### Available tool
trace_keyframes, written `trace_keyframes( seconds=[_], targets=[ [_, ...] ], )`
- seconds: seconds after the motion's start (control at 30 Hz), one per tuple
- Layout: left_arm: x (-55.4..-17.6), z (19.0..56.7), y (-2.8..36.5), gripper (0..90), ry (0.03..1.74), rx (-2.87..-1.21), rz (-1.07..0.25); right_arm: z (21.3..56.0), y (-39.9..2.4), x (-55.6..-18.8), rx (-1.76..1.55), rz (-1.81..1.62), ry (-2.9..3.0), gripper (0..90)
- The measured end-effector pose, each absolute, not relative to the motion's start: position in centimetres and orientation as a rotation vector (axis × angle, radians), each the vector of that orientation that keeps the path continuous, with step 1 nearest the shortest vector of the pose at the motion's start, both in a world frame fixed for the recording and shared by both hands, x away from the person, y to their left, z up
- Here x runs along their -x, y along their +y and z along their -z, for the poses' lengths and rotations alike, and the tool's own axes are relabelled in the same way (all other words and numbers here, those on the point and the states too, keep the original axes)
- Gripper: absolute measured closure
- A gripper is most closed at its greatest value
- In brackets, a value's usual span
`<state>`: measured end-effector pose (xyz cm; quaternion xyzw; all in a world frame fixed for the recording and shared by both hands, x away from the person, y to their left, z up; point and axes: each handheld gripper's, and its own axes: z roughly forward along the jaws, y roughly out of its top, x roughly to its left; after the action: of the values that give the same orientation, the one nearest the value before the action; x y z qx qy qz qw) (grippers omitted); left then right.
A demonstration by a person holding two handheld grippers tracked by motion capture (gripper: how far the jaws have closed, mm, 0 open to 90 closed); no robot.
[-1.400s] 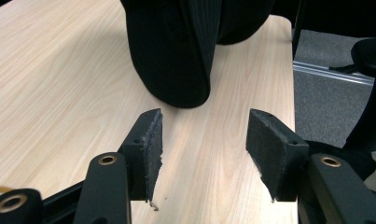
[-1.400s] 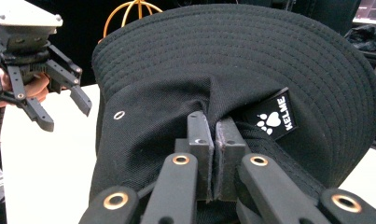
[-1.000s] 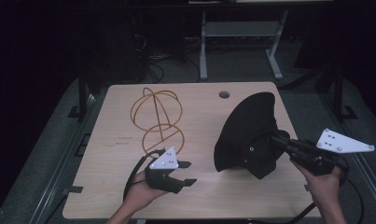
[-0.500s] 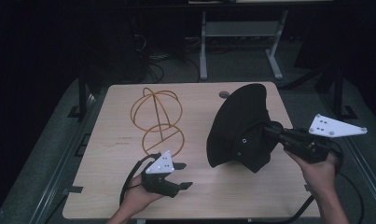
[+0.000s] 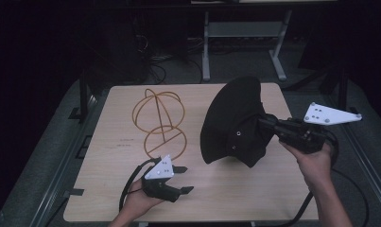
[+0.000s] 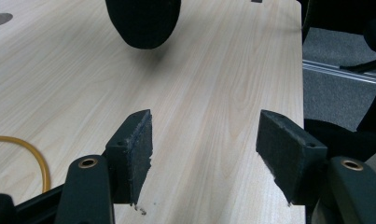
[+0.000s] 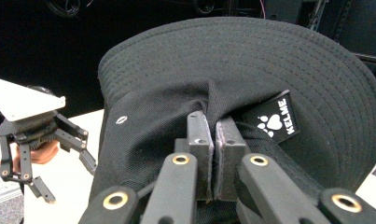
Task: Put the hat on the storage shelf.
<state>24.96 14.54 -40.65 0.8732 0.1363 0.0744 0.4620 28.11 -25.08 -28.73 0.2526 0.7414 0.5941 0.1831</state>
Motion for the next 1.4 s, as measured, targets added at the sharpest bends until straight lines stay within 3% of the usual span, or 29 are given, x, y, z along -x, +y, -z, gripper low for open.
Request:
trace_keyframes(
  seconds=[1.4],
  targets=[
    [-24.7,40.9,14.5,33.2,0.304,-2.141,-0.192,23.1,-17.4,-33.0,-0.587,-1.694,2.208,87.0]
  ],
)
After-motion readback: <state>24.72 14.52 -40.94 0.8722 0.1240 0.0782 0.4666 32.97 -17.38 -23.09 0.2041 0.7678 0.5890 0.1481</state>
